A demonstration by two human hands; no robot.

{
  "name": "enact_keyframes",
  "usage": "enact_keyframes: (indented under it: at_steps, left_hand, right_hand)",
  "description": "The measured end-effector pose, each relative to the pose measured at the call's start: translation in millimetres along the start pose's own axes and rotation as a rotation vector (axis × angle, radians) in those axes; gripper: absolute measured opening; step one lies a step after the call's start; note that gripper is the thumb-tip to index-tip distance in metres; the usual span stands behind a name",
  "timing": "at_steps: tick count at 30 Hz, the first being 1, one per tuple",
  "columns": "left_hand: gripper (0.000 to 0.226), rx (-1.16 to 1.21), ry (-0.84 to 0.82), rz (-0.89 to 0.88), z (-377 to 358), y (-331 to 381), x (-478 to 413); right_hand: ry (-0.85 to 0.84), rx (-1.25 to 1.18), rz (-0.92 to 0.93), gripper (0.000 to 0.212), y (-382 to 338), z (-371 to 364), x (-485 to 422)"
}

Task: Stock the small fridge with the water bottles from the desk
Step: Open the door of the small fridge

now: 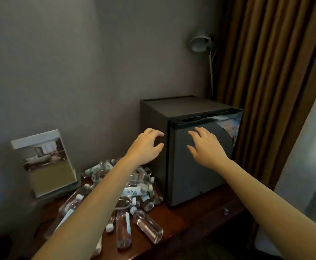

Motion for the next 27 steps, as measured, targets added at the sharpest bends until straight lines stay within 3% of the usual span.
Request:
enact_keyframes:
  at_steps: [6,10,13,17,27]
  left_hand:
    - [0.057,-0.081,-0.116,-0.071,-31,-39,-100]
    - [0.068,-0.162,-0.116,-0.109,-57,-56,-139]
    - [0.066,-0.182,0.006,-0.172,-70,-64,-148]
    - [0.063,-0.185,0.14,-0.173,-78,-67,-151]
    - [0.063,-0.215,0.21,-0.162,-73,-65,-157]
  right_hand:
    - [-0.036,-0.112,-0.195,0.059,3,-38,-90]
    - [0.086,-0.129,-0.245,0.057,4,-53,-118]
    - [0.236,-0.09,-0.222,0.054,4,-57,-120]
    - [0.29,-0.144,-0.246,0.052,4,-62,-116]
    - [0.321,-0.202,-0.261,0.05,3,-58,-115]
Point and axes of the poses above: each hand's wrist, its own x-axis away from the middle knuckle, its own z-axis out of the back of the hand, y = z × x, the point moved 2 cm from there along -x, towards the middle knuckle, and after that the axes turned 9 degrees about -x, right-handed, at the moved point
